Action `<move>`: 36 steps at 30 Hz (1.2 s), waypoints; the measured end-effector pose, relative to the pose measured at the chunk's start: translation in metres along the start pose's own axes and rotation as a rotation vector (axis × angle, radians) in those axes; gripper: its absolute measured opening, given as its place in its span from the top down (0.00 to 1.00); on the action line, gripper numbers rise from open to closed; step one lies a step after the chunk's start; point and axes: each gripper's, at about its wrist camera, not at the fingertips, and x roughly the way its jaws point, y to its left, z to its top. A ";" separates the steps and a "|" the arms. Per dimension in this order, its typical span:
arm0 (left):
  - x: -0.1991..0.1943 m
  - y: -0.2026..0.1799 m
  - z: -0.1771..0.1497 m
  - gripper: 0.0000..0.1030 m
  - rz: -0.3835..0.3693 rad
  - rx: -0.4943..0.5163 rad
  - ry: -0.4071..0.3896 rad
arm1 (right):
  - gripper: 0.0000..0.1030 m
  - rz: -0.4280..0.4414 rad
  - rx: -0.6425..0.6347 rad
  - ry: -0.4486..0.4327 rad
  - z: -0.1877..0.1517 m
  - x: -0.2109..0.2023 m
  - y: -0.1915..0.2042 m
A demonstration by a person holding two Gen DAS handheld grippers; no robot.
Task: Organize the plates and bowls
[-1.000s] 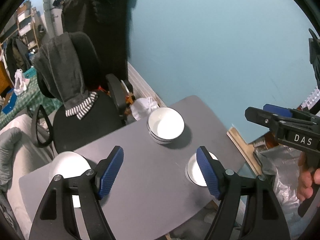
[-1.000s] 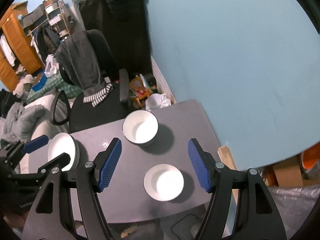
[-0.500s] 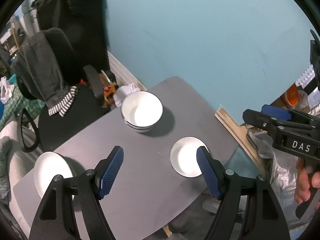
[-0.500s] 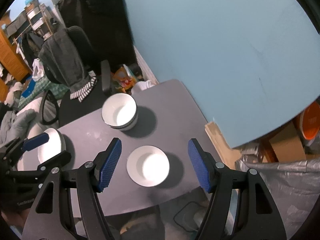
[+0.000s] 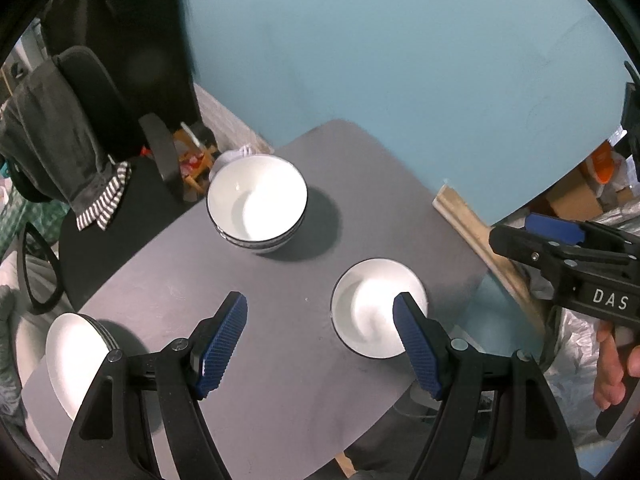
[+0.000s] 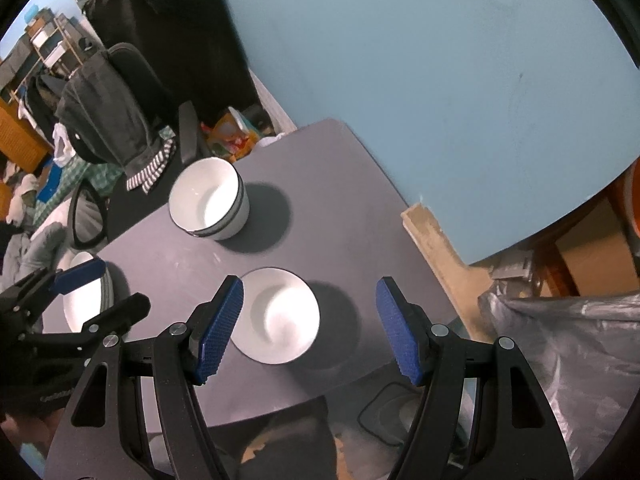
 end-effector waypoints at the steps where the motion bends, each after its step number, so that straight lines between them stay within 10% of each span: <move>1: 0.005 0.000 0.000 0.25 -0.006 -0.001 0.009 | 0.34 0.002 0.003 0.008 0.000 0.005 -0.001; 36: 0.142 0.002 -0.016 0.34 0.032 -0.059 0.288 | 0.44 0.039 0.022 0.271 -0.042 0.145 -0.031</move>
